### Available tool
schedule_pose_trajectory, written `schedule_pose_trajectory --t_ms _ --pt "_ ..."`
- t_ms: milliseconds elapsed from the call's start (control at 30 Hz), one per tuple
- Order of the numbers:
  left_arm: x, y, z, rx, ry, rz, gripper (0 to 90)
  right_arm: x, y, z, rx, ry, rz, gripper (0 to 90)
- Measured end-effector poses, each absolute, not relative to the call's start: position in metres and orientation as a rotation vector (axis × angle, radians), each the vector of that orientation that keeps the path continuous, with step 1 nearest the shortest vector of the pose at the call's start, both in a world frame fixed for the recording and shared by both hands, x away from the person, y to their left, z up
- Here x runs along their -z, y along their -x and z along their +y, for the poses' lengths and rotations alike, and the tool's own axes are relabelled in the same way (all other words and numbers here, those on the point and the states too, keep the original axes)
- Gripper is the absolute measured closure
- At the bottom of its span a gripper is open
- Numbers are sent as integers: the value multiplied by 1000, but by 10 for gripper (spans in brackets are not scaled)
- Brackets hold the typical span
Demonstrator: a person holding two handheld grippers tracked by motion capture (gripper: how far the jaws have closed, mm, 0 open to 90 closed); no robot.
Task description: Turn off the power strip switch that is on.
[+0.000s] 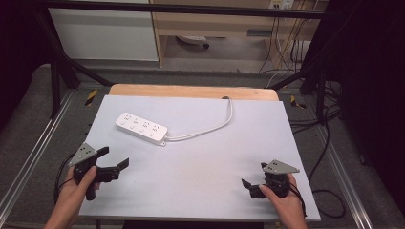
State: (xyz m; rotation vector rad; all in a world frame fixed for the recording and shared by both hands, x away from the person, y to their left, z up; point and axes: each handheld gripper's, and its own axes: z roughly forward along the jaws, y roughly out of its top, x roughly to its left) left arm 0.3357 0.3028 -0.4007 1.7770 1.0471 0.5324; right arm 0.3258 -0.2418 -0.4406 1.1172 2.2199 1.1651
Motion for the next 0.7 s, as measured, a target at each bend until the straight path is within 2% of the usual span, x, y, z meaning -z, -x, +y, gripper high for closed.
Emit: schedule_pose_trajectory --t_ms 700 --pt "421 -303 272 -456 -1900 935 64 441 -325 -242 -1177 -1122 2220 33"
